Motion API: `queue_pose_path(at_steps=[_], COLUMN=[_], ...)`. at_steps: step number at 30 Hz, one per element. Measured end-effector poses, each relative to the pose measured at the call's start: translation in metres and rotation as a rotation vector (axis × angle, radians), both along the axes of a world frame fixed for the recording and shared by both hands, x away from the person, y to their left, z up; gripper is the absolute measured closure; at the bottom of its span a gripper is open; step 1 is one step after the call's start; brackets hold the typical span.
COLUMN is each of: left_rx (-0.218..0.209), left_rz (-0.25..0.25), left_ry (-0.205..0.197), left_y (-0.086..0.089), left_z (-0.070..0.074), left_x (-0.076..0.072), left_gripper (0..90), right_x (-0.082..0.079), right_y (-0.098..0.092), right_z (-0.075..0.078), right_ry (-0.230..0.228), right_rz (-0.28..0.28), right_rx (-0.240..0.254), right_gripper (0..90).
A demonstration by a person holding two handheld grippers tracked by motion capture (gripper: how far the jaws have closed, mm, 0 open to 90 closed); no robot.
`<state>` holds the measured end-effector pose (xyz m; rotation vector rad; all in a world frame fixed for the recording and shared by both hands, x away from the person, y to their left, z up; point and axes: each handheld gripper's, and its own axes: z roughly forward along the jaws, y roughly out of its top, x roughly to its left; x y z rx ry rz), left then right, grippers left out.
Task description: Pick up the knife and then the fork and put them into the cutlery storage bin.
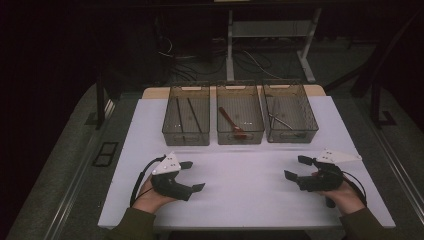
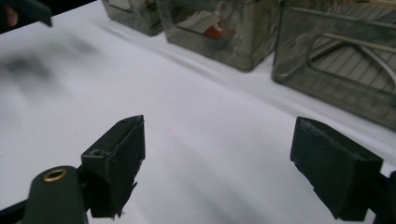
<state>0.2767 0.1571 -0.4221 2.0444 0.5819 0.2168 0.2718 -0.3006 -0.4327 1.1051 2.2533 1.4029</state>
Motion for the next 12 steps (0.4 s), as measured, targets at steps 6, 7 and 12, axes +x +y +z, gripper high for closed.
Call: queue_pose_path(at_steps=[6, 7, 12], left_rx=[0.001, 0.0, 0.017], left_rz=[0.001, 0.001, 0.003], left_ry=[0.001, 0.002, 0.0], left_y=[-0.0005, -0.0006, 0.0002], left_z=[-0.0007, -0.0009, -0.0014], left_x=[-0.0002, -0.0003, 0.0002], left_gripper=[15.2, 15.2, 14.3], right_x=[-0.011, -0.0118, -0.0118], right_y=[-0.0002, -0.0004, -0.0008], right_z=[-0.0053, -0.0058, -0.0078], right_ry=[-0.009, -0.008, -0.009], right_rz=[0.019, 0.023, 0.024], right_rx=[0.011, 0.01, 0.005], right_gripper=[18.1, 18.2, 18.1])
